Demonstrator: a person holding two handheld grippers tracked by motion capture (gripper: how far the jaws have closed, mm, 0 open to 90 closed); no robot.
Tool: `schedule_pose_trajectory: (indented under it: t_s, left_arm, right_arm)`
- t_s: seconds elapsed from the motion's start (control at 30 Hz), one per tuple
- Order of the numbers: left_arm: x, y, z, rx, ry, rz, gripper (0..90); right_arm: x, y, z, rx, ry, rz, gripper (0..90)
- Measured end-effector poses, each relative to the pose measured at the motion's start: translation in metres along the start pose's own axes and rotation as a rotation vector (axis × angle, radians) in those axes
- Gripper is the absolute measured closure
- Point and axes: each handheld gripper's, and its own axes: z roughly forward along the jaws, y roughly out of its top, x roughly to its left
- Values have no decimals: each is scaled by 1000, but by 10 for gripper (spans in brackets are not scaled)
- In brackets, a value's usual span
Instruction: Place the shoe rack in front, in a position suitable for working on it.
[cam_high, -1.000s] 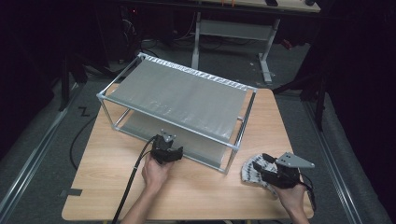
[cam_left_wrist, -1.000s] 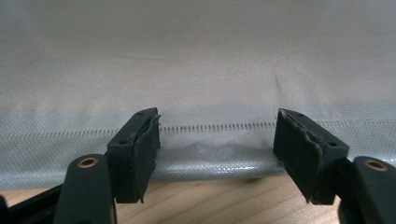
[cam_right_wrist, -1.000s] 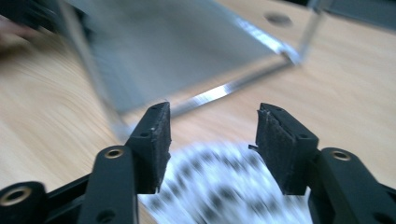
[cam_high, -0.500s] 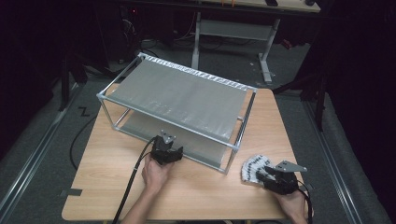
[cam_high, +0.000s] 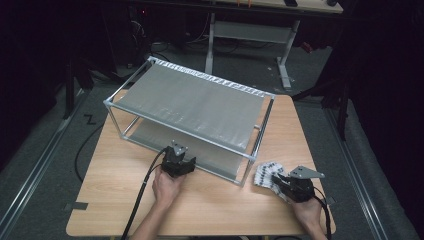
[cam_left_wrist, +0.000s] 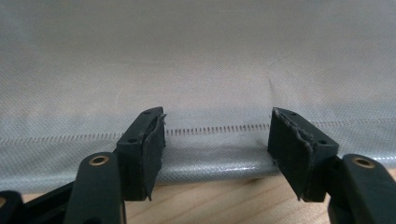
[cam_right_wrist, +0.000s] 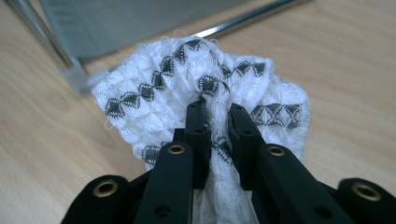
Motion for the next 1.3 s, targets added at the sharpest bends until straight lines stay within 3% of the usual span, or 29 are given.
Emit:
schedule_pose_trajectory:
  t_s: [0.33,0.63,0.93,1.07,1.3]
  left_arm:
    - [0,-1,1,-13,-4,-3,370]
    - [-1,-1,1,-13,0,1,377]
    - [-1,-1,1,-14,-4,5,393]
    - [-1,-1,1,-14,-5,5,393]
    - [-1,-1,1,-15,-7,5,397]
  right_arm:
    - [15,24,26,-102,54,23,811]
    - [36,28,50,-54,111,-48,811]
    - [30,32,60,-34,74,-40,811]
    - [26,39,64,-22,54,-58,810]
    - [16,49,76,-20,22,-36,809]
